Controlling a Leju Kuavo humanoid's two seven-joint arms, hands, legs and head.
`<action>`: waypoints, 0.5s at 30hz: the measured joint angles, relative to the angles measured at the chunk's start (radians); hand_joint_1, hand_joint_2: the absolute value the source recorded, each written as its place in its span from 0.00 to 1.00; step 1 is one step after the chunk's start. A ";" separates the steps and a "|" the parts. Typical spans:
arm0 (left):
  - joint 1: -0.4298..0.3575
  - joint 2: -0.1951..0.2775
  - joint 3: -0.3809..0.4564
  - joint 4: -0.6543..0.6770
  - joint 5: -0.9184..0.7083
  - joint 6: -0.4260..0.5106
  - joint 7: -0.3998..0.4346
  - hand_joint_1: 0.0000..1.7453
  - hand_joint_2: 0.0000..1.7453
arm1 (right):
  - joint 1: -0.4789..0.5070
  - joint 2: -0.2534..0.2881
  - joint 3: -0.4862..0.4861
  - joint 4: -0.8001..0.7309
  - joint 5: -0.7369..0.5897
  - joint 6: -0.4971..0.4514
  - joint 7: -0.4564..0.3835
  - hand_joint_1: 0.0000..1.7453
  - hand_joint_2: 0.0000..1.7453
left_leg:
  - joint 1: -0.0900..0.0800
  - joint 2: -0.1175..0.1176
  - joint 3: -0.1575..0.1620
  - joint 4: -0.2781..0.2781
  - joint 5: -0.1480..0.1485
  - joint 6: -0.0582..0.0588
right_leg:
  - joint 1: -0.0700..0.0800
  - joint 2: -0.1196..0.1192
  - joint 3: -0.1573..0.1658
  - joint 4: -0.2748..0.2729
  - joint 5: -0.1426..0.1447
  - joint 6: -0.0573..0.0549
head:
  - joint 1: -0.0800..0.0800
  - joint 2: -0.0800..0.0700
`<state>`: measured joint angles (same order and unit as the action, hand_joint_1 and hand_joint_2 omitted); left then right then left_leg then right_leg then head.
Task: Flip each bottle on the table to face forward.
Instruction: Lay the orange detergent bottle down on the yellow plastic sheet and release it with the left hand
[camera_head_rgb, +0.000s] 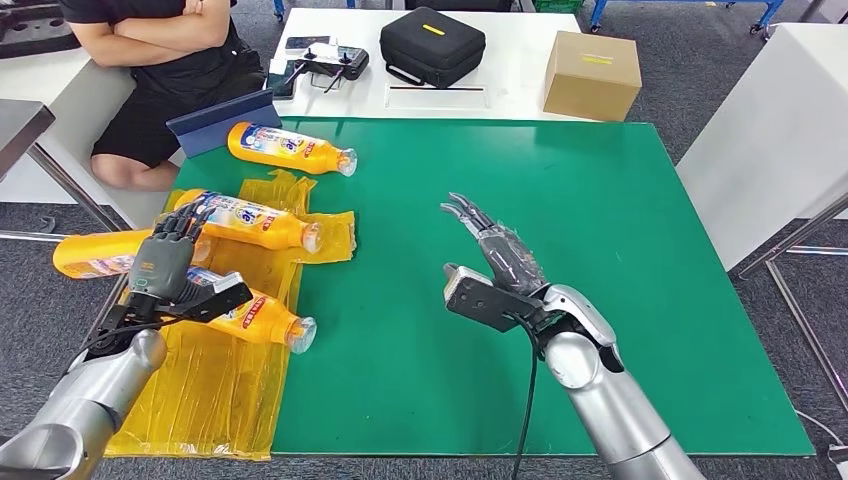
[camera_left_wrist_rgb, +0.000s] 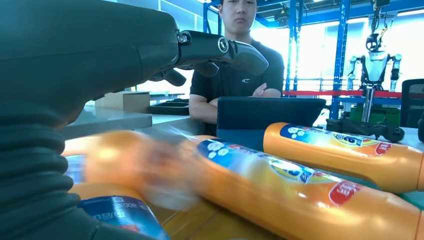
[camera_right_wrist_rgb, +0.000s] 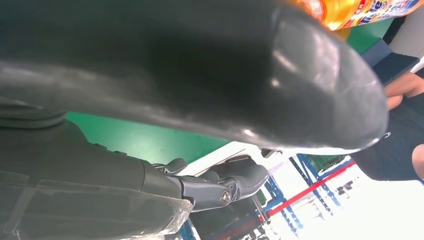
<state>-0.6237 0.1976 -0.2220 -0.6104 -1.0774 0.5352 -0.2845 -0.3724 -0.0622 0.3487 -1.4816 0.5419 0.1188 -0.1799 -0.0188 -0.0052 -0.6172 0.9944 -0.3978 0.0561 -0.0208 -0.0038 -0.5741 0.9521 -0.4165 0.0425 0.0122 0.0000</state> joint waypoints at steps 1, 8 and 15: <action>-0.001 -0.001 0.000 0.002 0.000 0.000 0.000 0.00 0.00 | 0.001 0.000 0.000 -0.001 0.000 0.000 0.000 0.00 0.00 | 0.000 0.000 0.000 0.000 0.000 0.000 | 0.000 0.000 0.000 0.000 0.000 0.000 | 0.000 0.000; -0.005 -0.004 0.000 0.013 0.001 0.000 -0.001 0.00 0.00 | 0.004 0.000 0.000 -0.004 0.001 0.000 0.000 0.00 0.00 | 0.000 0.000 0.000 0.000 0.000 0.000 | 0.000 0.000 0.000 0.000 0.000 0.000 | 0.000 0.000; 0.006 -0.013 0.015 -0.004 0.087 -0.017 -0.081 0.00 0.00 | 0.010 0.000 -0.003 -0.012 0.009 0.000 0.003 0.00 0.00 | 0.000 0.000 0.000 0.000 0.000 0.000 | 0.000 0.000 0.000 0.000 0.000 0.000 | 0.000 0.000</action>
<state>-0.6176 0.1847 -0.2071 -0.6141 -0.9902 0.5179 -0.3653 -0.3622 -0.0618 0.3456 -1.4932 0.5506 0.1185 -0.1770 -0.0188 -0.0053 -0.6173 0.9944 -0.3978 0.0561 -0.0209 -0.0038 -0.5739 0.9521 -0.4165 0.0425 0.0122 0.0000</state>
